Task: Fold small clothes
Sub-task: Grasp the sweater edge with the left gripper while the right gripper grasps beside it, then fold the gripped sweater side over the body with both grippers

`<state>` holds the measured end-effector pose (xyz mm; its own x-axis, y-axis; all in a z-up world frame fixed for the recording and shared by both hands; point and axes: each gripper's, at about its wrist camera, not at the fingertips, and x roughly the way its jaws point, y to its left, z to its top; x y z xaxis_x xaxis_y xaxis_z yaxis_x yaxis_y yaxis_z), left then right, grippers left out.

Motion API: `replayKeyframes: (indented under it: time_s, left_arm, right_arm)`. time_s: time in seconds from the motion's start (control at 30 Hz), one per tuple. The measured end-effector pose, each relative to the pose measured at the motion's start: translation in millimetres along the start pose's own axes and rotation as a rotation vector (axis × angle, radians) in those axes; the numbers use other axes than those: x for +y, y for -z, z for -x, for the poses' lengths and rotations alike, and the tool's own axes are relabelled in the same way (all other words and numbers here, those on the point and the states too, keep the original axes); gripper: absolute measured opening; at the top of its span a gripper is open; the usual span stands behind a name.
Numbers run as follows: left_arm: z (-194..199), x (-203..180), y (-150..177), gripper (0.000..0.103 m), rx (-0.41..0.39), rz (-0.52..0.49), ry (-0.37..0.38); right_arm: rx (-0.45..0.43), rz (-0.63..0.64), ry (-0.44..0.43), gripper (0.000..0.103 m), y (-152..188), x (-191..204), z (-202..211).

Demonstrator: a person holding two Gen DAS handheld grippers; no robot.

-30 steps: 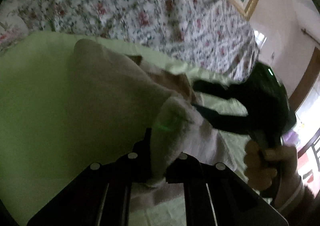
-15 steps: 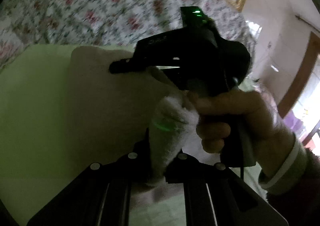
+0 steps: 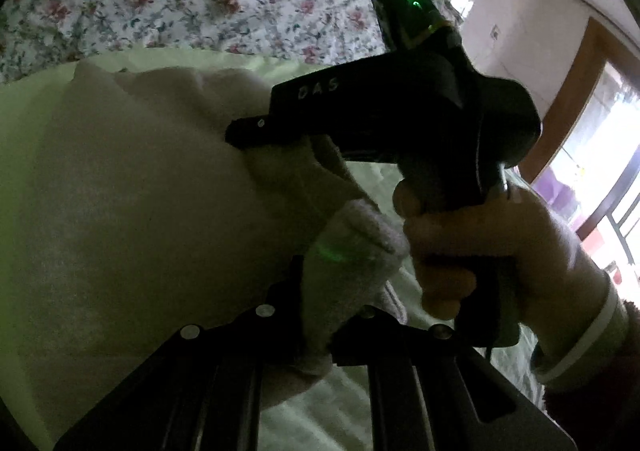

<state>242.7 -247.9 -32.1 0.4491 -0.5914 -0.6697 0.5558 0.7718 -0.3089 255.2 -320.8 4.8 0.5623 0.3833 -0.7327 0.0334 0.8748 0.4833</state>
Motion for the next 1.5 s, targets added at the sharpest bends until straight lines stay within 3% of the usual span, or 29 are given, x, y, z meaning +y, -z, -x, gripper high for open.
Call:
replayKeyframes:
  time_s: [0.1,0.2,0.33,0.4,0.47,0.5,0.57,0.6,0.7,0.83,0.93,1.03,1.23,1.33,1.37,1.4,1.5]
  left_arm:
    - [-0.4,-6.5,0.5,0.009,-0.008,-0.025,0.006]
    - [-12.4,-3.6,2.1,0.011,0.035,-0.02,-0.003]
    - [-15.7,3.2,8.7,0.022,0.098,0.007,0.017]
    - [-3.1,5.2,12.2,0.043,0.111,0.014,0.045]
    - [15.1,6.5,14.0,0.056,0.1,0.023,0.059]
    - [27.7,7.3,15.1,0.069,0.09,0.027,0.048]
    - [50.4,13.6,14.3,0.079,0.059,0.041,0.043]
    - [63.6,19.2,13.0,0.084,0.039,0.053,0.033]
    - [87.2,45.6,1.6,0.088,-0.006,0.114,-0.011]
    - [87.8,94.3,-14.3,0.1,-0.01,0.248,-0.044]
    - [75.1,135.3,-21.9,0.101,0.004,0.37,-0.014]
    - [51.1,158.1,-34.0,0.101,0.031,0.419,0.015]
    - [-0.2,173.8,-46.1,0.1,0.11,0.422,0.064]
    - [-9.5,173.8,-40.2,0.09,0.119,0.413,0.083]
    - [-10.4,173.5,-40.0,0.082,0.12,0.407,0.086]
    - [-11.8,172.3,-41.2,0.066,0.12,0.397,0.107]
    - [-7.5,162.4,-42.1,0.057,0.11,0.37,0.095]
  right_arm:
    - [-0.044,-0.011,-0.017,0.016,2.6,-9.7,11.6]
    - [-0.05,-0.021,-0.018,0.017,1.3,-14.4,11.7]
    - [-0.017,-0.026,0.046,0.029,8.4,-22.3,2.3]
    - [-0.035,-0.038,0.065,0.037,14.0,-24.3,8.9]
    - [-0.058,-0.045,0.084,0.041,20.5,-25.3,19.5]
    - [-0.07,-0.051,0.093,0.044,24.6,-27.1,26.4]
    - [-0.093,-0.066,0.134,0.066,31.9,-29.2,38.8]
    - [-0.102,-0.077,0.145,0.068,34.9,-30.8,44.3]
    - [-0.111,-0.134,0.095,0.069,42.3,-41.5,55.4]
    - [-0.095,-0.193,0.041,0.07,42.6,-47.9,51.0]
    - [-0.082,-0.224,-0.025,0.07,40.8,-48.7,42.9]
    - [-0.053,-0.229,-0.067,0.072,37.2,-46.3,29.9]
    - [-0.021,-0.242,-0.087,0.072,27.6,-49.8,7.2]
    - [-0.007,-0.227,-0.089,0.072,23.7,-47.1,2.0]
    - [0.001,-0.217,-0.09,0.07,23.2,-46.1,-0.3]
    - [0.013,-0.196,-0.084,0.06,22.9,-42.7,-3.4]
    - [0.022,-0.175,-0.084,0.038,24.2,-33.8,-6.9]
